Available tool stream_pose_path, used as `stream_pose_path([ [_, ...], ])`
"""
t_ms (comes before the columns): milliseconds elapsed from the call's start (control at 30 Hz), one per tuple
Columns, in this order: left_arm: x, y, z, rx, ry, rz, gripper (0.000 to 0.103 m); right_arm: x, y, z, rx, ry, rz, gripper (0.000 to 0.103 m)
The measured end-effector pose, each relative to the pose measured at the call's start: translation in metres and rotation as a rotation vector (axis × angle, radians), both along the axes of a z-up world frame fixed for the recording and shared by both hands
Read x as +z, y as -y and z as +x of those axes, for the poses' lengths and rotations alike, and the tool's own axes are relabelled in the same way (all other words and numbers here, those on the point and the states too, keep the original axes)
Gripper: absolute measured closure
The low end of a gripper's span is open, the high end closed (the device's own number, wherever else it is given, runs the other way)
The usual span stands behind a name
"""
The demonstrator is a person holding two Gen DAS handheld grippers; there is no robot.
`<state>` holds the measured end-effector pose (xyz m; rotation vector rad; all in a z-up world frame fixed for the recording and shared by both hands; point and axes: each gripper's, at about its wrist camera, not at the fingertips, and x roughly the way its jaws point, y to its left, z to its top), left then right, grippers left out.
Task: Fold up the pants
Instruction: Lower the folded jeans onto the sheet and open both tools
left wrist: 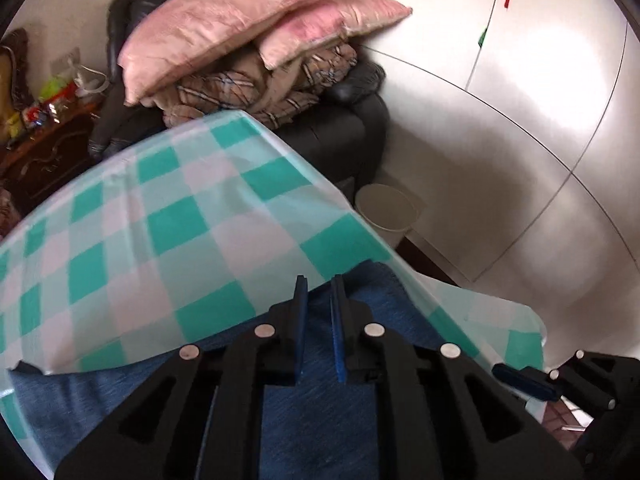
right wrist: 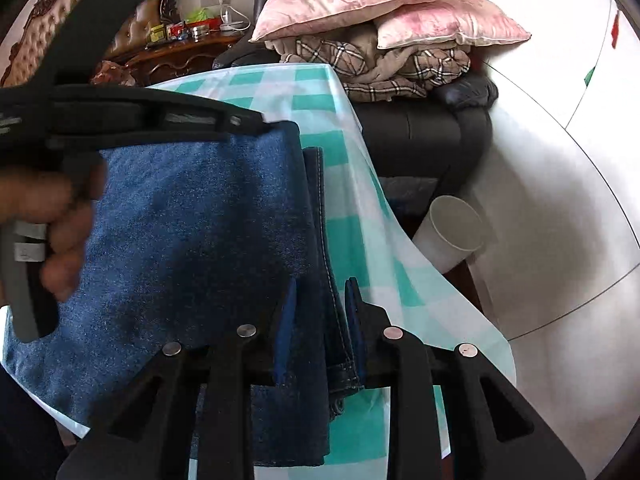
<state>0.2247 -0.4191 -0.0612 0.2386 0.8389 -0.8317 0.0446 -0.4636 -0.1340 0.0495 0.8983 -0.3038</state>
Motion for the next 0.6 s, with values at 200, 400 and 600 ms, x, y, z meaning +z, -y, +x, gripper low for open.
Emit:
stream_pose_path([
  [200,-0.010,-0.042,0.003,0.111,-0.052,-0.004,0.087,-0.003,-0.002,0.001,-0.008,0.005,-0.009,0.079],
  [400,-0.011,-0.062,0.004,0.130,-0.062,-0.001,0.074,-0.002,-0.005,0.002,-0.012,-0.003,-0.030,0.079],
  [600,-0.014,-0.106,-0.019,0.188,-0.078,0.035,0.060,0.002,-0.005,0.000,-0.057,-0.004,-0.045,0.065],
])
